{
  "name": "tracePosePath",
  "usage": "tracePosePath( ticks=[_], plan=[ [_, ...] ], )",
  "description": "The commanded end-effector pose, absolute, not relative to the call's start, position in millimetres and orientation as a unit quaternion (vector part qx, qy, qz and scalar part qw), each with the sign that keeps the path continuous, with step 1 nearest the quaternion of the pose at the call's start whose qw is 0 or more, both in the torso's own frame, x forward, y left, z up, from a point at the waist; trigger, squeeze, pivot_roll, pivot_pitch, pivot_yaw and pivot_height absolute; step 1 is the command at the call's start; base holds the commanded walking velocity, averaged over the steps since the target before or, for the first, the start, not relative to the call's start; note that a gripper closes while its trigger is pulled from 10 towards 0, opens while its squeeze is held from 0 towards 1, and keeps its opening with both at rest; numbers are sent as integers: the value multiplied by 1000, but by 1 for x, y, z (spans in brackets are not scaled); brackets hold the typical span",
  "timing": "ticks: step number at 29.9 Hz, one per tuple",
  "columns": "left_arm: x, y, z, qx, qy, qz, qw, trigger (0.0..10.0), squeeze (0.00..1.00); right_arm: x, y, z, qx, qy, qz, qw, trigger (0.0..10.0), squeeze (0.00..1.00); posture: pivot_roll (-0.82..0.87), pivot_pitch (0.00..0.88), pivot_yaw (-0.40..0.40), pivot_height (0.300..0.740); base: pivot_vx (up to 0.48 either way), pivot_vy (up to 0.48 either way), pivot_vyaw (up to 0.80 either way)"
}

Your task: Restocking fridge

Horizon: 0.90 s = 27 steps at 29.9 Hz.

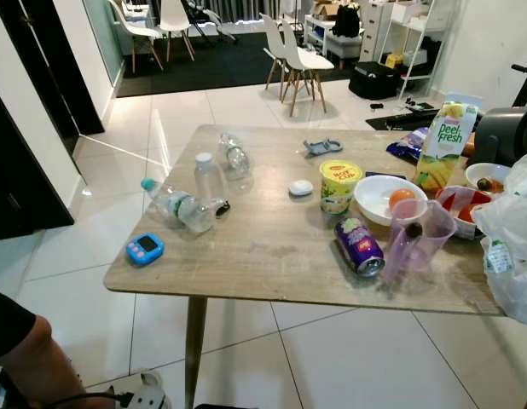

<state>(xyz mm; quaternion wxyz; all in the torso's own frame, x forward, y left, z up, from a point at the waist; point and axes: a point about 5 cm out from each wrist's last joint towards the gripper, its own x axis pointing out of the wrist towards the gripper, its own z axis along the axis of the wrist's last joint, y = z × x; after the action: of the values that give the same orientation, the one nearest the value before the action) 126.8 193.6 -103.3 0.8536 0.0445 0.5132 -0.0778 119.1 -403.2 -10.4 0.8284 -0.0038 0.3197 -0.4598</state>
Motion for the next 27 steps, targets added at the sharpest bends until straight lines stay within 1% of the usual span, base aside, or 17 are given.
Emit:
tracePosePath(
  ticks=[1,3,4,7,8,10,11,12,13,15,17,20,21,23,26,27],
  plan=[
    [119,195,-106,43,524,-75,847,10000,0,118,-397,-17,-15,342,-445,828,10000,0,104,0,-9,740,0,0,0],
    [119,196,-106,43,524,-74,847,10000,0,117,-376,-34,-18,374,-411,831,10000,0,104,0,-9,740,0,0,0],
    [119,196,-106,44,524,-74,847,10000,0,117,-361,-44,-34,401,-373,836,10000,0,102,0,-7,740,0,0,0],
    [119,197,-105,46,524,-74,847,10000,0,111,-331,-65,-57,453,-296,839,10000,0,106,0,-6,740,0,0,0],
    [119,197,-105,46,524,-74,847,10000,0,111,-331,-65,-57,453,-296,839,10000,0,106,0,-6,740,0,0,0],
    [120,197,-105,45,523,-74,848,10000,0,109,-317,-72,-62,469,-267,840,10000,0,106,0,-5,740,0,0,0],
    [120,197,-105,45,523,-74,848,10000,0,109,-317,-72,-62,469,-267,840,10000,0,106,0,-5,740,0,0,0],
    [120,198,-105,46,522,-73,848,10000,0,108,-307,-77,-63,478,-250,840,10000,0,106,0,-3,740,0,0,0],
    [120,198,-105,46,522,-73,848,10000,0,108,-307,-77,-63,478,-250,840,10000,0,106,0,-3,740,0,0,0],
    [120,198,-105,46,522,-73,849,10000,0,107,-287,-86,-71,498,-206,840,10000,0,108,0,-3,740,0,0,0],
    [120,198,-105,46,522,-73,849,10000,0,107,-287,-86,-71,498,-206,840,10000,0,108,0,-3,740,0,0,0],
    [120,198,-105,46,522,-73,849,10000,0,108,-269,-93,-77,512,-155,841,10000,0,108,0,-3,740,0,0,0],
    [120,198,-105,46,522,-73,849,10000,0,108,-269,-93,-77,512,-155,841,10000,0,108,0,-3,740,0,0,0],
    [119,198,-105,47,523,-74,848,10000,0,110,-259,-95,-78,522,-112,842,10000,0,108,0,-5,740,0,0,0],
    [119,198,-105,47,523,-74,848,10000,0,110,-259,-95,-78,522,-112,842,10000,0,108,0,-5,740,0,0,0],
    [119,198,-105,47,523,-74,848,10000,0,110,-255,-97,-81,526,-90,842,10000,0,108,0,-6,740,0,0,0]
  ],
)
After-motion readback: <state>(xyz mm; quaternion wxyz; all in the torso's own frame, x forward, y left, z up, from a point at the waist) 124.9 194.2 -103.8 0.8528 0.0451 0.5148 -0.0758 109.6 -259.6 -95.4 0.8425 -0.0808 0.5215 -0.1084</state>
